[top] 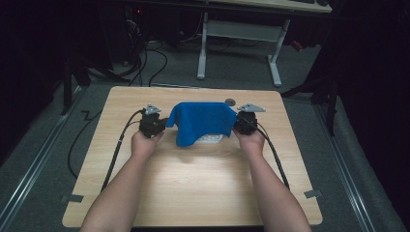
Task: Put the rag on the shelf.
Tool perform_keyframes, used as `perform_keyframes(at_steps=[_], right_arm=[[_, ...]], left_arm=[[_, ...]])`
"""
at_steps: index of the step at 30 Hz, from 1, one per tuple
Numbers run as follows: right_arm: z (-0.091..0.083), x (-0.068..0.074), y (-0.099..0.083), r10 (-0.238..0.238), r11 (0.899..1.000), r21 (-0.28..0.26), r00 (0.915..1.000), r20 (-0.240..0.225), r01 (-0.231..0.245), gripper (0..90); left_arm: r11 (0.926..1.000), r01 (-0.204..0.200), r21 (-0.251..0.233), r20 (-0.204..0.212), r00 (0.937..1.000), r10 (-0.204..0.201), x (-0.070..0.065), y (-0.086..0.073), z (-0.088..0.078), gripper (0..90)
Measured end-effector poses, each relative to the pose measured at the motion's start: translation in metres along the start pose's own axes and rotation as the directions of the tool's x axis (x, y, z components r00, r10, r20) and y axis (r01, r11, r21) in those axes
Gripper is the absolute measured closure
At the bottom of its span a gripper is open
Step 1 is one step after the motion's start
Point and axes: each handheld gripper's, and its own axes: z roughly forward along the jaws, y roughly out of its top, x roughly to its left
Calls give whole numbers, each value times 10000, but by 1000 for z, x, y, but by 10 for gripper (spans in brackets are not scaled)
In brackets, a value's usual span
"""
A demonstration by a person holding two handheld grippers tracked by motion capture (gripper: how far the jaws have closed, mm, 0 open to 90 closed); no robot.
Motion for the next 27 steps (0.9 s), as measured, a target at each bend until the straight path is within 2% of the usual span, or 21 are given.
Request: perform_keyframes(at_steps=[3, 5, 8, 14, 18, 21, 25, 27], right_arm=[[1, 0, -2, 86, 9999, 60, 10000, -37, -86, 872], [1, 0, -2, 91, 10000, 27, 10000, 19, -91, 858], [-1, 0, 0, 102, 9999, -4, 9999, 134, -102, 806], [-7, -3, 7, 160, 9998, -103, 9998, 152, -158, 738], [-12, -3, 14, -26, 9997, -223, 9998, 180, 30, 698], [-18, -4, 21, 21, 9992, -390, 9999, 152, -15, 681], [-25, -4, 28, -119, 9969, -773, 9998, 175, 132, 681], [-28, -5, 32, -11, 9969, -789, 9999, 162, 24, 682]], left_arm=[[10000, -8, -16, 52, 10000, 8, -2, -1, -1, 860], [9999, 101, -64, 5, 9999, -101, -1, -1, -2, 805], [9995, 243, -178, -56, 9997, -244, 0, 1, -5, 781], [9987, 415, -295, -249, 9988, -423, 4, 5, -13, 672], [9975, 429, -558, -385, 9982, -451, 6, 10, -22, 654], [9961, 416, -779, -518, 9976, -458, 10, 15, -31, 653], [9947, 388, -948, -645, 9969, -451, 11, 20, -38, 654], [9940, 377, -1031, -662, 9968, -447, 11, 22, -41, 654]])
